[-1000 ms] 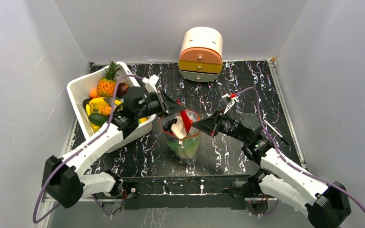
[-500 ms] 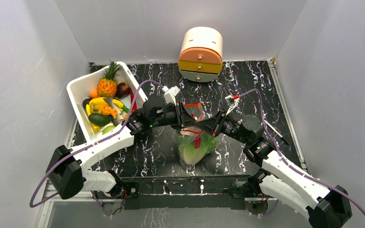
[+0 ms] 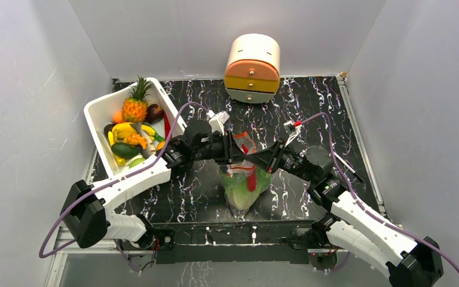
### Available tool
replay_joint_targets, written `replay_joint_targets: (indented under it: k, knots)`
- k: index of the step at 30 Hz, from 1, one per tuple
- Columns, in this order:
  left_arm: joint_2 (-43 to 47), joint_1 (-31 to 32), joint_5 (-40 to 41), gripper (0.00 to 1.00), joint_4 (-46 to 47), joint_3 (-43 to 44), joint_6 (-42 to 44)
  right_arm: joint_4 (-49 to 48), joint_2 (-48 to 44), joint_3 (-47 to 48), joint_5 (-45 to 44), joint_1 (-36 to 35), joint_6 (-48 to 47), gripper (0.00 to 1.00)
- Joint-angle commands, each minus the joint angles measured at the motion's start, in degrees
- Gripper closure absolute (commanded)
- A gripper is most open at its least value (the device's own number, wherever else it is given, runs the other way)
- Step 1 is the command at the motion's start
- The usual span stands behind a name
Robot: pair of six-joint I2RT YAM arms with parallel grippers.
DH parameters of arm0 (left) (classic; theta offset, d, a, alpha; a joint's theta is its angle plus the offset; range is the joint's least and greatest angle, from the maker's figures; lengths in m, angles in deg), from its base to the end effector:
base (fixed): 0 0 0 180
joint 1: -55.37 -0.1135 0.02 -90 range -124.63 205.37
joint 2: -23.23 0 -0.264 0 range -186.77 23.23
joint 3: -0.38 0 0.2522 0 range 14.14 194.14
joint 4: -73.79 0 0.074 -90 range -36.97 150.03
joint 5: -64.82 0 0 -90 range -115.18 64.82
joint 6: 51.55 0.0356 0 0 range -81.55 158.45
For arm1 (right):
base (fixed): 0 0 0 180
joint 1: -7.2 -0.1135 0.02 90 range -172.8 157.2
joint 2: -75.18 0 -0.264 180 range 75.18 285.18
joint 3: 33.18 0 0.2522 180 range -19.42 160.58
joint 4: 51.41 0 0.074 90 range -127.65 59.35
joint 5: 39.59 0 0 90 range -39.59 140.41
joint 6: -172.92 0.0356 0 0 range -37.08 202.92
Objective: Place the food in the zip-top bag and seal the zipper
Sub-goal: Place the fake vegetable in the zipper food storage bag.
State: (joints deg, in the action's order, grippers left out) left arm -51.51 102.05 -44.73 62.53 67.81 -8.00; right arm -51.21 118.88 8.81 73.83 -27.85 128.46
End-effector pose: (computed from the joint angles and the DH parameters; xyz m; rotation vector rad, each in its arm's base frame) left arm 0.1989 -0.2283 0.3019 0.2680 2.1283 -1.3636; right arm 0.1456 0.1195 0.2848 -0.1905 1.7851 1.3793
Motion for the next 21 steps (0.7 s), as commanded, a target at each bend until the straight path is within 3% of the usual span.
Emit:
replay_joint_targets:
  k: [1, 5, 11, 16, 21]
  knots:
    - [-0.81, 0.39, -3.65, 0.79, 1.46, 0.65, -0.07, -3.03, -1.45, 2.00, -0.97, -0.18, -0.98, 1.00]
    - [-1.22, 0.38, -4.48, 0.75, -0.72, 2.06, 1.58, -2.43, -1.15, 2.47, -0.45, -0.19, -1.03, 1.00]
    - [2.13, 0.39, 3.64, 0.47, -11.35, 8.81, 6.52, 0.15, -2.04, 3.44, -1.02, -0.14, -2.54, 1.00]
    - [1.89, 0.38, 15.63, 0.42, -24.99, 16.37, 11.79, 2.65, -2.51, 4.18, -1.67, -0.17, -3.99, 1.00]
    - [1.84, 0.43, 24.72, 0.39, -32.44, 19.24, 16.25, 5.36, -2.70, 4.92, -2.46, -0.19, -4.93, 1.00]
